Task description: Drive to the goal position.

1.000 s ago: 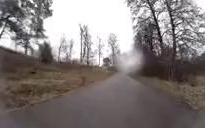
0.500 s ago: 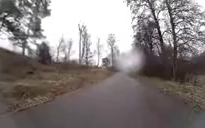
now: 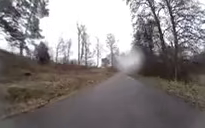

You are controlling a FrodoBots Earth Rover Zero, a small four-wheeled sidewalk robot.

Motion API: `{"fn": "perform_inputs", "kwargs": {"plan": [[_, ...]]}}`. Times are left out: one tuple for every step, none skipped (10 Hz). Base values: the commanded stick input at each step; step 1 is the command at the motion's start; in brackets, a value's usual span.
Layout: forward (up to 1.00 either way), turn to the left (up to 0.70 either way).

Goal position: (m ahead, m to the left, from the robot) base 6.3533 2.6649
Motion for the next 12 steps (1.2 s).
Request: {"fn": "perform_inputs", "kwargs": {"plan": [[0.7,0.0],[0.7,0.0],[0.7,0.0],[0.7,0.0],[0.7,0.0],[0.7,0.0],[0.7,0.0],[0.7,0.0],[0.7,0.0],[0.7,0.0],[0.7,0.0],[0.7,0.0]]}}
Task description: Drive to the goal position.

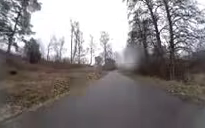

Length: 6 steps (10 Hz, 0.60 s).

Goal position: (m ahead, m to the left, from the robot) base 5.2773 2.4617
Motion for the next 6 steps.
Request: {"fn": "perform_inputs", "kwargs": {"plan": [[0.7,-0.18],[0.7,-0.28],[0.7,0.0],[0.7,0.0],[0.7,0.0],[0.7,0.0]]}}
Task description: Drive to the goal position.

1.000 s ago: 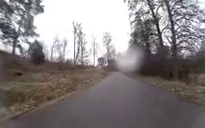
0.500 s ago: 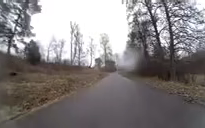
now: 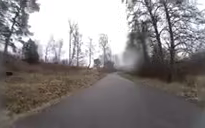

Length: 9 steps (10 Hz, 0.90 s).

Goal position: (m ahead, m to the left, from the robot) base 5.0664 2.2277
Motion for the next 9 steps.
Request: {"fn": "perform_inputs", "kwargs": {"plan": [[0.7,0.0],[0.7,0.0],[0.7,-0.07],[0.7,-0.15],[0.7,-0.23],[0.7,-0.3],[0.7,-0.27],[0.7,-0.09],[0.7,0.0]]}}
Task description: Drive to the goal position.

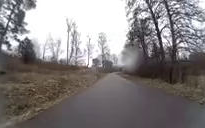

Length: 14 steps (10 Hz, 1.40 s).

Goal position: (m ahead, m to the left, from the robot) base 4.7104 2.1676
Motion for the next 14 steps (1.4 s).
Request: {"fn": "perform_inputs", "kwargs": {"plan": [[0.7,0.0],[0.7,0.0],[0.7,0.0],[0.7,0.0],[0.7,0.0],[0.7,-0.1],[0.7,-0.25],[0.7,-0.05],[0.7,0.0],[0.7,0.0],[0.7,0.0],[0.7,0.0],[0.7,0.0],[0.7,0.0]]}}
